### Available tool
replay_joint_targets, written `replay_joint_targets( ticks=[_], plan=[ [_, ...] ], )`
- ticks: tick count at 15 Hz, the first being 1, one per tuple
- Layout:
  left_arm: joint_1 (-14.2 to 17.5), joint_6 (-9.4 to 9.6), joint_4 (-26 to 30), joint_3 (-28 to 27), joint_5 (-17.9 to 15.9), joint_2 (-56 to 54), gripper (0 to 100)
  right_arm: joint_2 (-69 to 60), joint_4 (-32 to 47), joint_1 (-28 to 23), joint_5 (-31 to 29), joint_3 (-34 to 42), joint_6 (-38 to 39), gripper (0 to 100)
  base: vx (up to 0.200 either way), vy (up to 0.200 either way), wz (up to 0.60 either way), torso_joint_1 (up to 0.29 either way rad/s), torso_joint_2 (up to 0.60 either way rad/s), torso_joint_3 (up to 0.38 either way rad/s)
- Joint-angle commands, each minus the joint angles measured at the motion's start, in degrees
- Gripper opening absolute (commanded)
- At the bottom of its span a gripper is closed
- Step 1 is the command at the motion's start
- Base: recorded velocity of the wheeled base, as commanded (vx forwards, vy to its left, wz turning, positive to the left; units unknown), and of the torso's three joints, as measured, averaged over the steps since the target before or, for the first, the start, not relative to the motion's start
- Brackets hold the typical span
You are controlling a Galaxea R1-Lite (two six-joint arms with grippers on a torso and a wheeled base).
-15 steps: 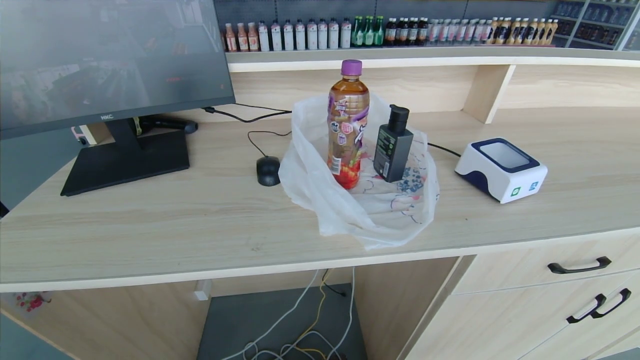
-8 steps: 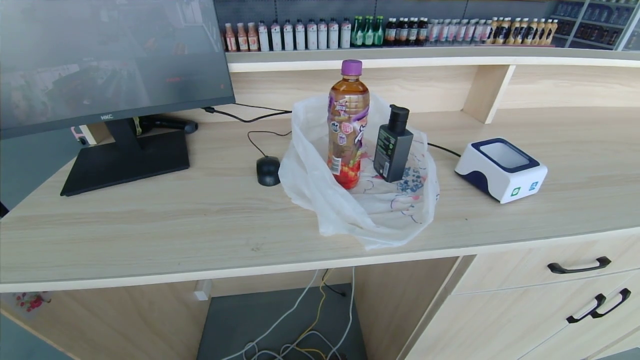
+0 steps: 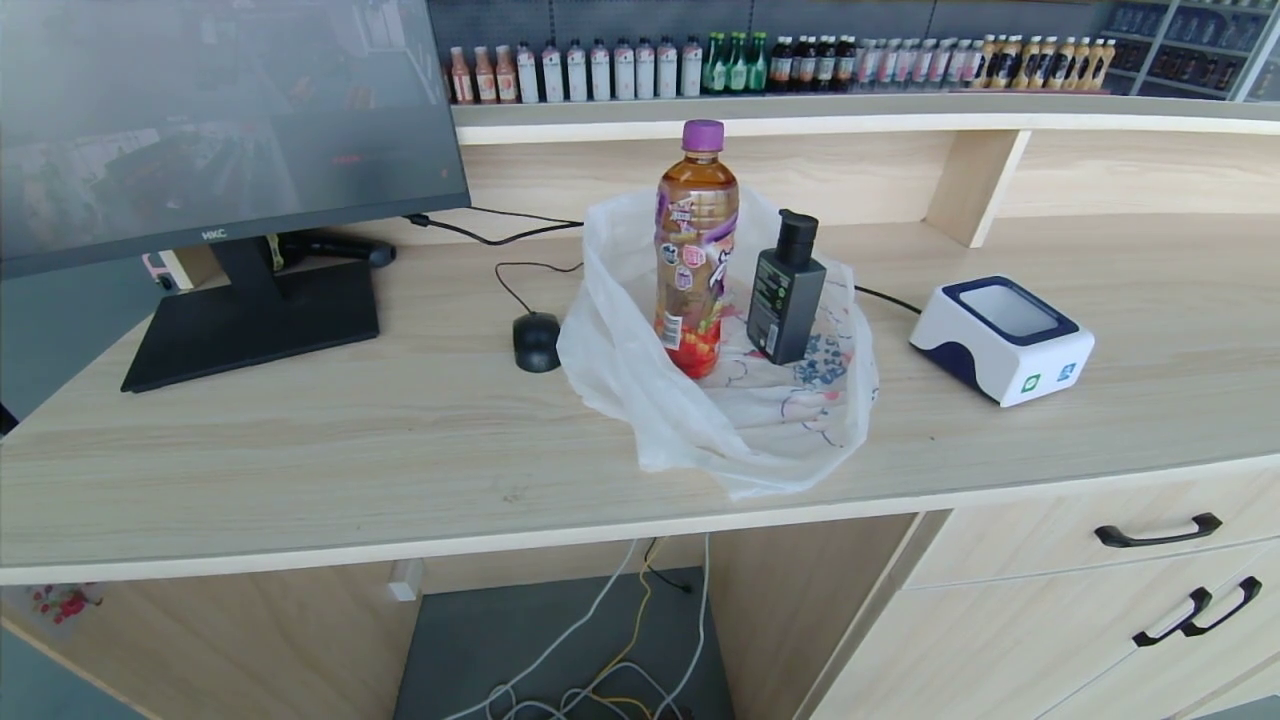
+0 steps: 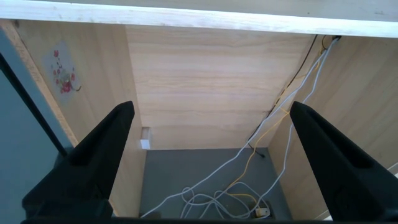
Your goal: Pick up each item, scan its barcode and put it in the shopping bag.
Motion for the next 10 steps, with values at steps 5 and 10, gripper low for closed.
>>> replay_joint_targets(
  ticks=[5,10],
  plan=[
    [0.0,0.09,0.0,0.0,0.0,0.0,100,1.1,2.8,0.7,-3.0,0.2,0.9,100,0.000,0.000,0.00,0.000,0.00,0.000],
    [0.0,0.53,0.0,0.0,0.0,0.0,100,0.0,2.7,0.5,-3.0,0.2,2.7,100,-0.120,0.000,0.00,0.008,0.00,0.000]
  ],
)
